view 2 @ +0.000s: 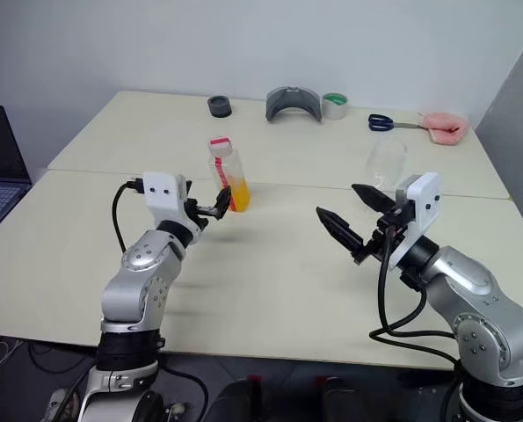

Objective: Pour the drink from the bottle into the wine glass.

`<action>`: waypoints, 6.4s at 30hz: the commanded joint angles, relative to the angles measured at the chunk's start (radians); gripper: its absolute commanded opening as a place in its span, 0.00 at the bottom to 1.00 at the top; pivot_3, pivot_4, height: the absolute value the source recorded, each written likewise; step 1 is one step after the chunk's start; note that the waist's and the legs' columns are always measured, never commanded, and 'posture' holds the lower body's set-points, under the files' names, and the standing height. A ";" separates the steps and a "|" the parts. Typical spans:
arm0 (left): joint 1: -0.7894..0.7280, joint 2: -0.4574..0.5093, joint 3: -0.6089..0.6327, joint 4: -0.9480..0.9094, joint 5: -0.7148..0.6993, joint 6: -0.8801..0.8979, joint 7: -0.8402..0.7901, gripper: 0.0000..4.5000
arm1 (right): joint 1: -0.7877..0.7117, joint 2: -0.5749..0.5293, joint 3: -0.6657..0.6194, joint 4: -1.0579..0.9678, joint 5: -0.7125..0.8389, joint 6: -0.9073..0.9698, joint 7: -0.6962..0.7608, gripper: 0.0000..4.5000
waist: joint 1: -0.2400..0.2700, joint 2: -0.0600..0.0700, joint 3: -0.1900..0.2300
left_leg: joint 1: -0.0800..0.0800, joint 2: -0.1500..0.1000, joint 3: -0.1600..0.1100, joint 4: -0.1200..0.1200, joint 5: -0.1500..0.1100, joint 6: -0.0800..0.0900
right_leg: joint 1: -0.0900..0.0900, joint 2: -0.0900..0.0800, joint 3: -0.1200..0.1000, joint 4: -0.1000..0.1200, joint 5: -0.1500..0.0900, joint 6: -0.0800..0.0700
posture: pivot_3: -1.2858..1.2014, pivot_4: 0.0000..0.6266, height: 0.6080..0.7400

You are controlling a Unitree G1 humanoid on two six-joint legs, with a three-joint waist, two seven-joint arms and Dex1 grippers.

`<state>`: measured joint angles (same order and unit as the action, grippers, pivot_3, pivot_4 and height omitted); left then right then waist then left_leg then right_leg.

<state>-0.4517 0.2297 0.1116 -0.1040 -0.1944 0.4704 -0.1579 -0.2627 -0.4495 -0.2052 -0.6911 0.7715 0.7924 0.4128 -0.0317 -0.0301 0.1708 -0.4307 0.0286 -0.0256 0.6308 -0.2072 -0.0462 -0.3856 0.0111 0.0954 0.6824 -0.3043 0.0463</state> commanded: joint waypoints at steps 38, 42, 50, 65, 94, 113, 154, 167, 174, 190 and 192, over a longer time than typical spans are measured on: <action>-0.425 -0.031 -0.001 0.800 0.049 -0.567 -0.089 1.00 | -0.068 -0.027 0.049 -0.055 0.051 -0.052 -0.109 1.00 | 0.000 0.000 0.000 | -0.001 0.000 0.000 0.000 0.000 0.000 | -0.001 0.000 -0.001 0.000 0.000 0.000 | 0.52 0.24 1.00; -0.436 -0.029 0.000 0.828 0.048 -0.594 -0.103 1.00 | -0.077 -0.027 0.052 -0.065 0.067 -0.040 -0.133 1.00 | 0.000 0.000 0.000 | -0.001 -0.001 0.000 0.000 0.000 0.000 | -0.001 0.000 -0.001 0.000 0.000 0.000 | 0.52 0.24 1.00; -0.446 -0.022 0.005 0.850 0.050 -0.620 -0.108 0.59 | -0.098 -0.025 0.062 -0.069 0.089 -0.024 -0.166 1.00 | 0.001 0.000 0.000 | -0.001 0.000 0.000 0.000 0.000 0.000 | -0.001 0.000 -0.001 0.000 0.000 0.000 | 0.52 0.24 1.00; -0.435 -0.016 -0.014 0.772 0.043 -0.553 -0.164 0.48 | -0.112 -0.074 0.103 -0.025 0.014 -0.024 -0.154 1.00 | 0.001 0.000 0.000 | -0.002 -0.001 0.000 0.000 0.000 0.000 | -0.001 0.000 -0.001 0.000 0.000 0.000 | 0.52 0.24 1.00; -0.387 -0.029 -0.230 0.219 -0.215 -0.012 -0.764 0.48 | -0.344 0.008 0.147 0.160 -0.069 0.016 -0.145 1.00 | -0.001 0.000 0.001 | -0.002 0.000 0.000 0.000 0.000 0.000 | -0.002 0.000 0.000 0.001 0.000 0.000 | 0.52 0.24 1.00; -0.400 -0.019 -0.231 0.261 -0.196 -0.032 -0.792 0.48 | -0.299 0.018 0.166 0.125 -0.070 0.048 -0.136 0.40 | -0.002 0.000 0.001 | -0.002 0.000 0.000 0.000 0.000 0.000 | -0.003 0.000 0.000 0.001 0.000 0.000 | 0.52 0.24 1.00; -0.243 0.160 -0.242 -0.053 -0.283 0.090 -0.738 0.48 | -0.378 -0.009 0.089 0.007 0.178 0.208 -0.163 0.99 | -0.004 0.003 0.003 | -0.002 0.001 0.000 0.003 0.000 0.000 | -0.003 0.000 0.000 0.004 0.000 0.000 | 0.52 0.24 1.00; -0.270 0.154 -0.262 0.018 -0.228 0.003 -0.791 0.48 | -0.352 0.123 0.222 -0.024 -0.028 0.197 -0.392 0.96 | -0.003 0.003 0.003 | -0.002 0.000 0.000 0.003 0.000 0.000 | -0.004 0.000 0.000 0.004 0.000 0.000 | 0.52 0.24 1.00; -0.273 0.154 -0.259 0.022 -0.227 0.009 -0.798 0.48 | -0.336 0.142 0.212 -0.036 -0.019 0.202 -0.393 0.52 | -0.003 0.003 0.003 | -0.002 0.001 0.000 0.003 0.000 0.000 | -0.004 0.000 0.000 0.004 0.000 0.000 | 0.52 0.24 1.00; -0.236 0.205 -0.237 -0.180 -0.403 0.186 -0.861 0.48 | -0.472 -0.027 0.185 0.235 0.102 0.040 0.236 0.41 | -0.009 0.003 0.004 | -0.002 0.001 0.000 0.002 0.000 0.000 | -0.003 0.001 0.000 0.003 0.000 0.000 | 0.52 0.24 1.00; -0.226 0.231 -0.230 -0.224 -0.438 0.219 -0.877 0.48 | -0.514 -0.056 0.212 0.326 0.102 0.021 0.388 0.41 | -0.012 0.004 0.004 | -0.002 0.001 0.000 0.002 0.000 0.000 | -0.003 0.001 -0.001 0.003 0.000 -0.001 | 0.52 0.24 1.00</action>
<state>-0.6708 0.4665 -0.1018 -0.2366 -0.5677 0.6720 -0.9913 -0.7402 -0.5030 -0.0057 -0.3968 0.8500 0.8549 0.6849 -0.0440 -0.0264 0.1747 -0.4326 0.0297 -0.0257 0.6325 -0.2073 -0.0458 -0.3889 0.0122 0.0950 0.6851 -0.3044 0.0458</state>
